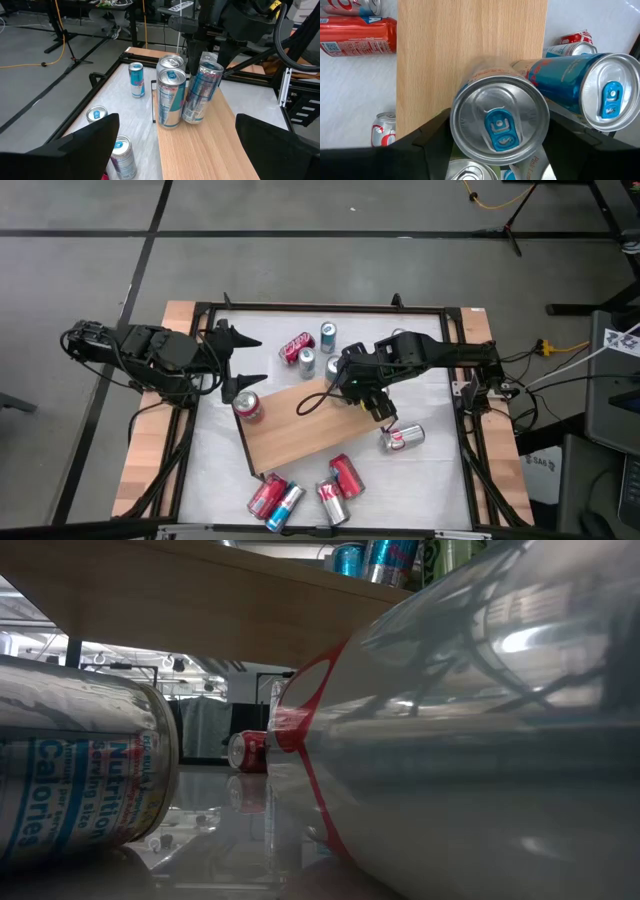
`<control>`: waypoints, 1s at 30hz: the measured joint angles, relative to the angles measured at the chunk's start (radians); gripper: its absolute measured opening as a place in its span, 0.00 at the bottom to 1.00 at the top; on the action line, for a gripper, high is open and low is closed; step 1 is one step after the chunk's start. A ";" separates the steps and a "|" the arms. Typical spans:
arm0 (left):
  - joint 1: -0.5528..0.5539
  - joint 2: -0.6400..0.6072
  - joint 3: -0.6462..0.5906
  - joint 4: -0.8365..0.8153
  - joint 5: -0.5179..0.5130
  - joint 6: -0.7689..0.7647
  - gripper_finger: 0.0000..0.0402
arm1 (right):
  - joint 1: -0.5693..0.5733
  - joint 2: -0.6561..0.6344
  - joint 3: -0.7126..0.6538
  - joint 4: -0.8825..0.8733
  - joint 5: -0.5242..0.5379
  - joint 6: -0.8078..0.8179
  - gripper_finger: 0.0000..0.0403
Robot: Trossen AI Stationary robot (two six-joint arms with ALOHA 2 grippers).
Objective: Place canned beverage on shelf
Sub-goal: Put the blue soda can on the shelf aligned with the other blue soda can, then put the blue soda can on the shelf aligned with the other blue soda cans
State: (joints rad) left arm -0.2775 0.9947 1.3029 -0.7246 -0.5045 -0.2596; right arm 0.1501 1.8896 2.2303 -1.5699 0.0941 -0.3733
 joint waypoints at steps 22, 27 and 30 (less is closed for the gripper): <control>0.000 0.000 0.000 0.000 0.000 0.000 0.98 | 0.000 0.000 0.020 -0.002 0.011 0.000 0.83; 0.000 0.000 0.000 0.000 0.000 0.000 0.98 | 0.000 0.000 0.119 -0.001 0.011 0.001 0.83; 0.000 0.000 0.000 0.000 0.000 0.000 0.98 | 0.000 -0.047 0.106 0.025 0.025 0.000 0.83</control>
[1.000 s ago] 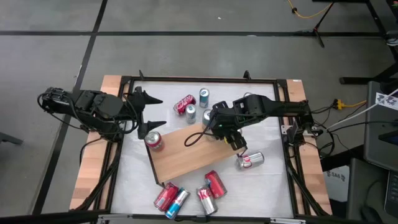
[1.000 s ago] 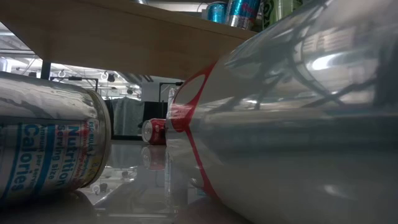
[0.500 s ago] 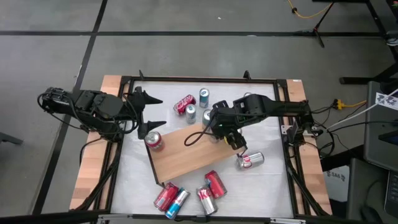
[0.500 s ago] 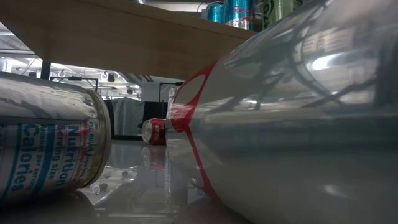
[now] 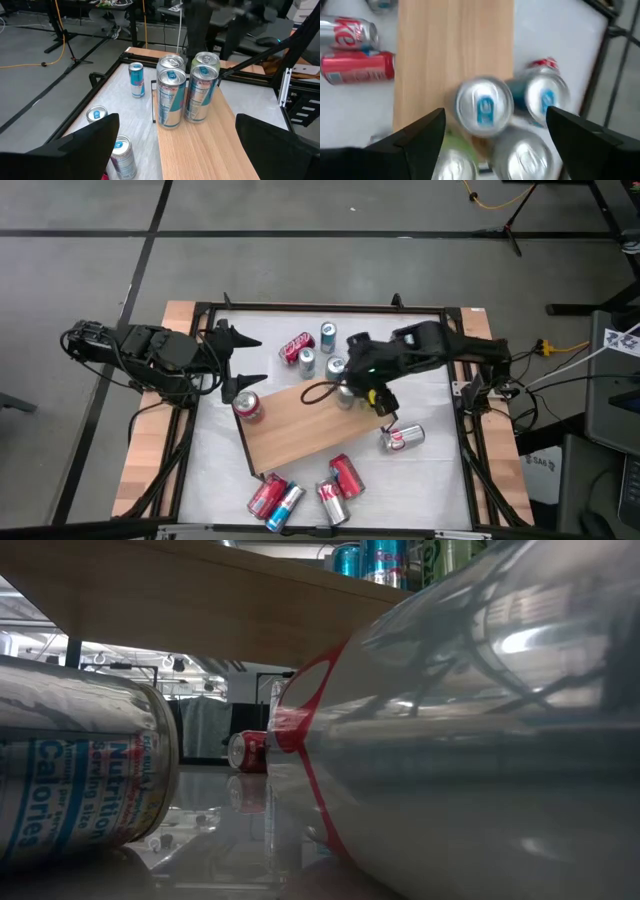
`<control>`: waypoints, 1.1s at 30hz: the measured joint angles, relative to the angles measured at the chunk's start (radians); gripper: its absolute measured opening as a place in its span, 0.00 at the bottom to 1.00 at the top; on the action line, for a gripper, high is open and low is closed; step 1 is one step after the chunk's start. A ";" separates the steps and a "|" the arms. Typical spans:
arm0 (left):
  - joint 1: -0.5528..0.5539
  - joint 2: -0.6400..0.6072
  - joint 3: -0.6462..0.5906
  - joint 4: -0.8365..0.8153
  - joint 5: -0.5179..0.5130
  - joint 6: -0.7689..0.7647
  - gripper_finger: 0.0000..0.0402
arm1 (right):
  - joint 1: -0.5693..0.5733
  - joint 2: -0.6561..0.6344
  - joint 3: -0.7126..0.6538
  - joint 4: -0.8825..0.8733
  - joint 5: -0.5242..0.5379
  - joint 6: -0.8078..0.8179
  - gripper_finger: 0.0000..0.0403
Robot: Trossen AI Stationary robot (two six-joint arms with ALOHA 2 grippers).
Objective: Place canned beverage on shelf
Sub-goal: Put the blue soda can on the shelf aligned with the other blue soda cans
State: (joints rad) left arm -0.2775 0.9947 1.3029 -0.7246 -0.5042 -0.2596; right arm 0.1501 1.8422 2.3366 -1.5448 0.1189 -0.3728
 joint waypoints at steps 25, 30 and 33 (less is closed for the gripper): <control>0.430 -0.017 -0.146 0.000 0.232 0.078 0.98 | -0.509 -0.470 -0.520 0.097 -0.099 0.117 0.83; 0.548 -0.070 -0.389 0.217 0.405 0.053 0.98 | -0.637 -0.588 -0.773 0.250 -0.169 0.103 0.83; 0.611 -0.106 -0.507 0.322 0.456 0.051 0.98 | -0.708 -0.614 -0.880 0.334 -0.195 0.103 0.83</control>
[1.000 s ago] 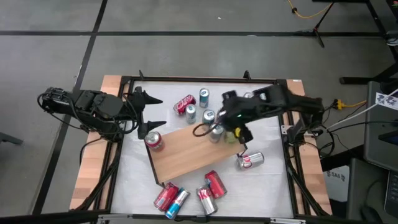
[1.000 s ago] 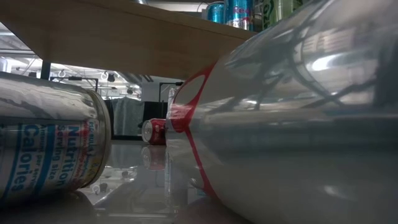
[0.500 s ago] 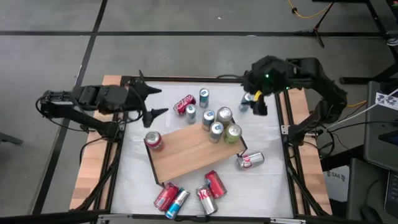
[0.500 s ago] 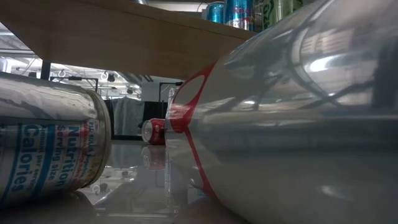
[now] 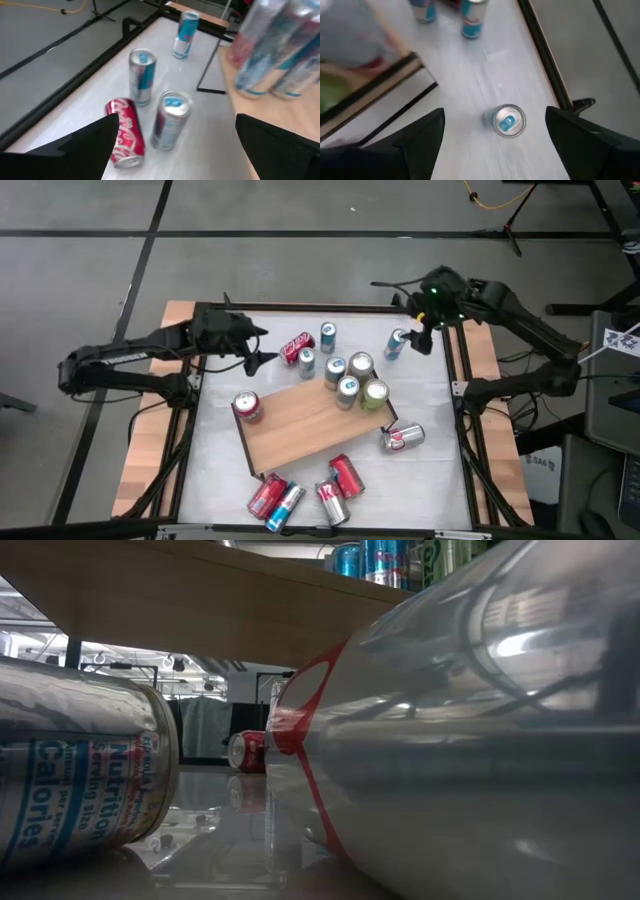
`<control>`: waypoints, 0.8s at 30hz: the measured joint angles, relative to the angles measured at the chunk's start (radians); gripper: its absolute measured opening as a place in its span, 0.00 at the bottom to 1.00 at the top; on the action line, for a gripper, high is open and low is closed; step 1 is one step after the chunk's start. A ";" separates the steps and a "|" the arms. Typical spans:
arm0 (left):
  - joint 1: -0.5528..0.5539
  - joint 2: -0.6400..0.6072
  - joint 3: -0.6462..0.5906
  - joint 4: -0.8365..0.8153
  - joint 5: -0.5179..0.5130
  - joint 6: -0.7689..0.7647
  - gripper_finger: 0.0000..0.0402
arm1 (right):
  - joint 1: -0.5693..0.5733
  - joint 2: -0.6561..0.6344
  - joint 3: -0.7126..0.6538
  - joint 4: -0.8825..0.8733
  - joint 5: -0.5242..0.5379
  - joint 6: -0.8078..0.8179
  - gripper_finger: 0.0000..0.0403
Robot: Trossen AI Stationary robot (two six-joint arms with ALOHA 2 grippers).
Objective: Place canned beverage on shelf
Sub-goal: Put the blue soda can on the shelf aligned with the other blue soda cans
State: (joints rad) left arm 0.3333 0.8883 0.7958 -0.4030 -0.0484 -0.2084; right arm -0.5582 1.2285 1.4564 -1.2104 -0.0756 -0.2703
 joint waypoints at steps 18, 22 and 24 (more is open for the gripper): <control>0.171 -0.084 -0.191 0.086 0.100 -0.047 0.98 | -0.183 0.000 -0.386 0.351 -0.153 -0.068 0.83; 0.177 -0.084 -0.191 0.085 0.100 -0.047 0.98 | -0.182 0.000 -0.424 0.355 -0.123 -0.068 0.83; 0.179 -0.084 -0.191 0.085 0.100 -0.047 0.98 | -0.182 0.000 -0.439 0.357 -0.094 -0.068 0.83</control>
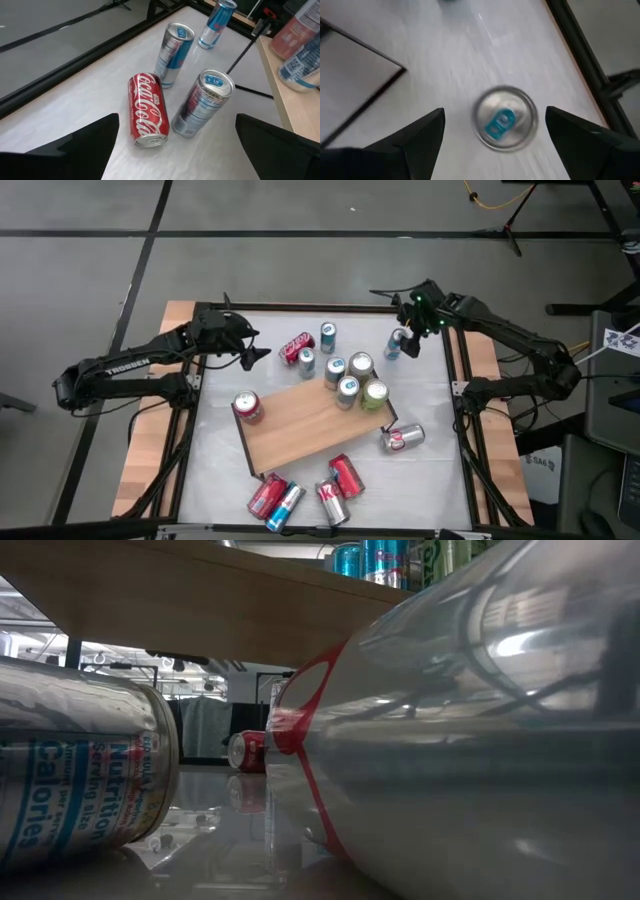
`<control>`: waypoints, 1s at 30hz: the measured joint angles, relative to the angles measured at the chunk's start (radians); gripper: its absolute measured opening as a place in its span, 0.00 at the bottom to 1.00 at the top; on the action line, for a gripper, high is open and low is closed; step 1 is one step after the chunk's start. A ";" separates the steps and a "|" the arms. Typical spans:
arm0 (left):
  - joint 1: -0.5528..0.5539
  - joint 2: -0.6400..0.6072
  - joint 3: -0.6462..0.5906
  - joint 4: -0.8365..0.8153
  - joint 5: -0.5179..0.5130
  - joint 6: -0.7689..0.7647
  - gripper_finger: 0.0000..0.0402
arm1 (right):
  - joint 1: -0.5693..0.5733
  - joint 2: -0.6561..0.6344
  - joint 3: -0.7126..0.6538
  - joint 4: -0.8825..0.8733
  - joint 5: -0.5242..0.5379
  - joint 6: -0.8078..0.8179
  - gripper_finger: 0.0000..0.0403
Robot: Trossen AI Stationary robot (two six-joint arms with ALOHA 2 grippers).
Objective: Place canned beverage on shelf
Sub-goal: Put the blue soda can on the shelf aligned with the other blue soda cans
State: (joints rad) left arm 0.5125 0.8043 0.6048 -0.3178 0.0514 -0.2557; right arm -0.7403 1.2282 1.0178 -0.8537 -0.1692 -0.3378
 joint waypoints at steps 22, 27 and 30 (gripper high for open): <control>0.000 0.000 0.000 -0.002 -0.008 0.000 0.98 | 0.000 0.000 -0.089 0.106 0.030 -0.011 0.83; 0.000 0.000 0.000 -0.002 -0.008 0.000 0.98 | 0.000 0.000 -0.089 0.105 0.037 -0.011 0.83; 0.000 0.000 0.000 -0.002 -0.008 0.000 0.98 | 0.000 0.000 -0.089 0.105 0.055 -0.011 0.83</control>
State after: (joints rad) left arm 0.5121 0.8047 0.6048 -0.3202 0.0434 -0.2558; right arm -0.7403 1.2282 0.9291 -0.7483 -0.1143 -0.3490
